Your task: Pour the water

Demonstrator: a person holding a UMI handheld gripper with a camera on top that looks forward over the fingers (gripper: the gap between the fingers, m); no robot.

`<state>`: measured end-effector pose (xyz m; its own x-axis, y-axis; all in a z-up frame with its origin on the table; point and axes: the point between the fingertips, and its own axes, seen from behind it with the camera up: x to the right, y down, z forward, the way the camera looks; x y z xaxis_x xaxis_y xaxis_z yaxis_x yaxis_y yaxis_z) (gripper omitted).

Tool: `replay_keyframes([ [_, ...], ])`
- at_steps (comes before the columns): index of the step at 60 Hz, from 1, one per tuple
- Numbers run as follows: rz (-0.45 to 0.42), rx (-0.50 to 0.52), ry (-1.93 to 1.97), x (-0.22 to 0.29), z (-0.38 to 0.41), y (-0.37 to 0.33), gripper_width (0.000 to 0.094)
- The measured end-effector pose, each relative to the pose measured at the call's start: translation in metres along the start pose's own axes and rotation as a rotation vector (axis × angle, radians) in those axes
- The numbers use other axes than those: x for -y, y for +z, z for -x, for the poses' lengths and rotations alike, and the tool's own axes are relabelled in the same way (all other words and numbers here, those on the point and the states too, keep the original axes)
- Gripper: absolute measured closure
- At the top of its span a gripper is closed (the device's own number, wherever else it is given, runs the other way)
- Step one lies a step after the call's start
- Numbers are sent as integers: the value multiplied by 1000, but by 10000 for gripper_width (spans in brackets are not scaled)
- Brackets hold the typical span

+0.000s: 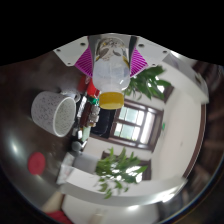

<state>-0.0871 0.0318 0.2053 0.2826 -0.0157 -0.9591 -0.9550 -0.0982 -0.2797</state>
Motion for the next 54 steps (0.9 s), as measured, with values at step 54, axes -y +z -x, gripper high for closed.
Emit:
replay_keyframes([
  [54, -67, -9, -136, 17, 38, -37, 454],
])
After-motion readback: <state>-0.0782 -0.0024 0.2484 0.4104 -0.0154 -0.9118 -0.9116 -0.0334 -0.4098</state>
